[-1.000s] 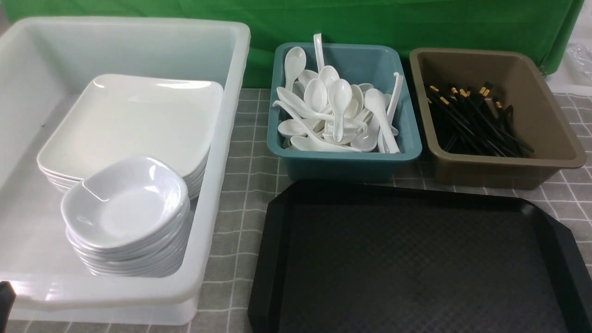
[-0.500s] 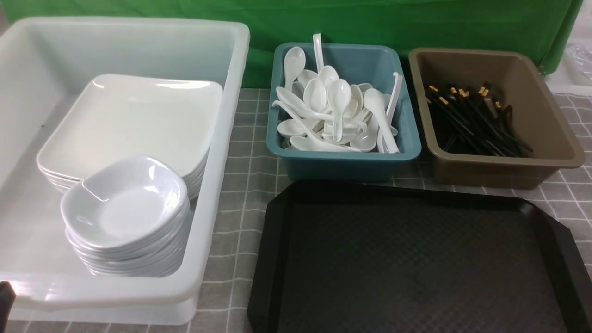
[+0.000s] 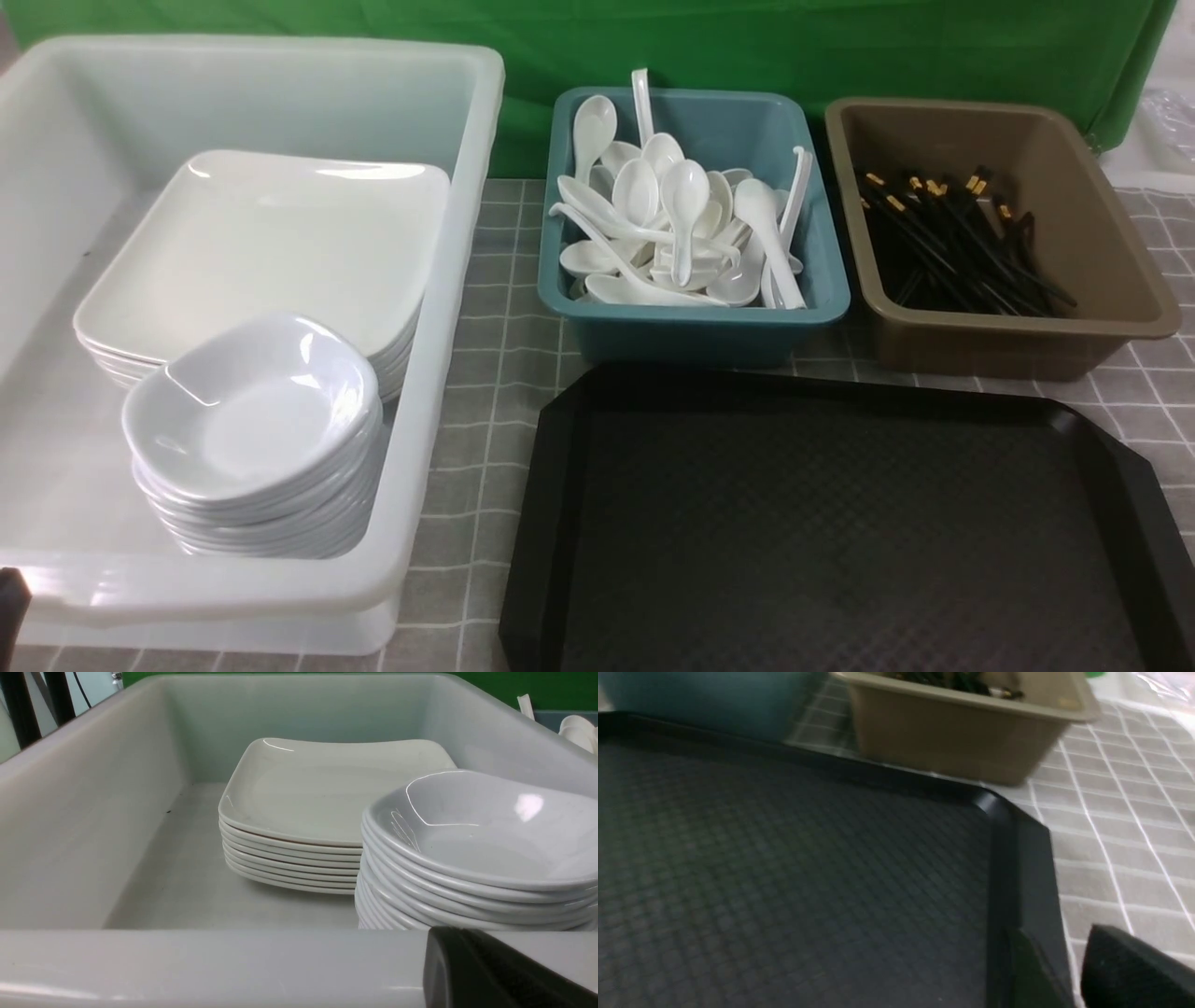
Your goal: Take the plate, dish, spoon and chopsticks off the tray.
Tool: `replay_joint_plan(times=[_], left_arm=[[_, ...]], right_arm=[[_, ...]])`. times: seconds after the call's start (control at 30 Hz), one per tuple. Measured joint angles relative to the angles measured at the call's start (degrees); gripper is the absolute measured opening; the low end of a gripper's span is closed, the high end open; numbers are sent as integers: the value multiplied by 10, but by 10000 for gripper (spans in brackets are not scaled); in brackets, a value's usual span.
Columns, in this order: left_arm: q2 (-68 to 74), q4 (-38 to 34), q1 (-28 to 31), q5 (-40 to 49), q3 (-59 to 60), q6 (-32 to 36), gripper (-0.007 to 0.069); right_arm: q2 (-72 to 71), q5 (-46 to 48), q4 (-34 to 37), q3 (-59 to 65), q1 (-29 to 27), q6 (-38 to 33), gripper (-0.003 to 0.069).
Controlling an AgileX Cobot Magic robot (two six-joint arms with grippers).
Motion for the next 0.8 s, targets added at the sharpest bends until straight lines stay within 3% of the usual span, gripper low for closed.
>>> replay_joint_plan(times=[0.13,0.8], left_arm=[[0,0,0,0,0,0,4],[0,0,0,0,0,1,5]], right_arm=[[-1,1,0,0,-21,-9,237],[-1,1,0,0,-22,-10,237]])
